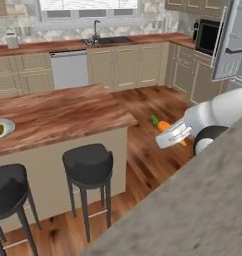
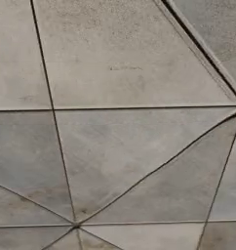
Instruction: Take the cheese, steak, and carrot from the fridge and place them on the plate on the dining counter to create an appetizer plate.
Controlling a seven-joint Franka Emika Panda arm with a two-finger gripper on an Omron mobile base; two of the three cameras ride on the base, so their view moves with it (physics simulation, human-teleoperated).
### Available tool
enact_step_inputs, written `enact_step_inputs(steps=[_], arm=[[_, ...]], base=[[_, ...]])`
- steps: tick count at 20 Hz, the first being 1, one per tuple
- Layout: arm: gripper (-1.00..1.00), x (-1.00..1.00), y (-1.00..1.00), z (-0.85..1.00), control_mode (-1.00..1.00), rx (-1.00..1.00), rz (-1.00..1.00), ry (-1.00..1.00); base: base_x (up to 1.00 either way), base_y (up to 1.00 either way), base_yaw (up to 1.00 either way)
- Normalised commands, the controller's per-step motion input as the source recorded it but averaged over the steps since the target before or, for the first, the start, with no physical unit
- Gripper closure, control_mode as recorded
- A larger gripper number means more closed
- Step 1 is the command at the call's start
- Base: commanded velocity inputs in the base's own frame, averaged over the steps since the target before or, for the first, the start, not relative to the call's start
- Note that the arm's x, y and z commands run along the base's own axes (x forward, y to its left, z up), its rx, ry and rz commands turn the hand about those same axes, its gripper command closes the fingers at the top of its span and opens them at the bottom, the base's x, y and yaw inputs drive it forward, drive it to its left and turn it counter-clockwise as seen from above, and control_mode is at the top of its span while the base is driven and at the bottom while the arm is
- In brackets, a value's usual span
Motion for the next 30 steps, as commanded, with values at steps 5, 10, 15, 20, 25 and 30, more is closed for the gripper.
enact_step_inputs(steps=[5,10,15,20,25,30], arm=[[1.0,0.0,0.0,0.0,1.0,0.0,0.0,0.0],[1.0,0.0,0.0,0.0,1.0,0.0,0.0,0.0],[1.0,0.0,0.0,0.0,1.0,0.0,0.0,0.0],[1.0,0.0,0.0,0.0,1.0,0.0,0.0,0.0],[1.0,0.0,0.0,0.0,1.0,0.0,0.0,0.0],[1.0,0.0,0.0,0.0,1.0,0.0,0.0,0.0]], base=[[-0.1,1.0,0.04],[0.0,1.0,0.13],[0.12,1.0,0.16],[0.6,0.82,0.18],[1.0,0.02,0.07],[0.94,-0.01,0.01]])
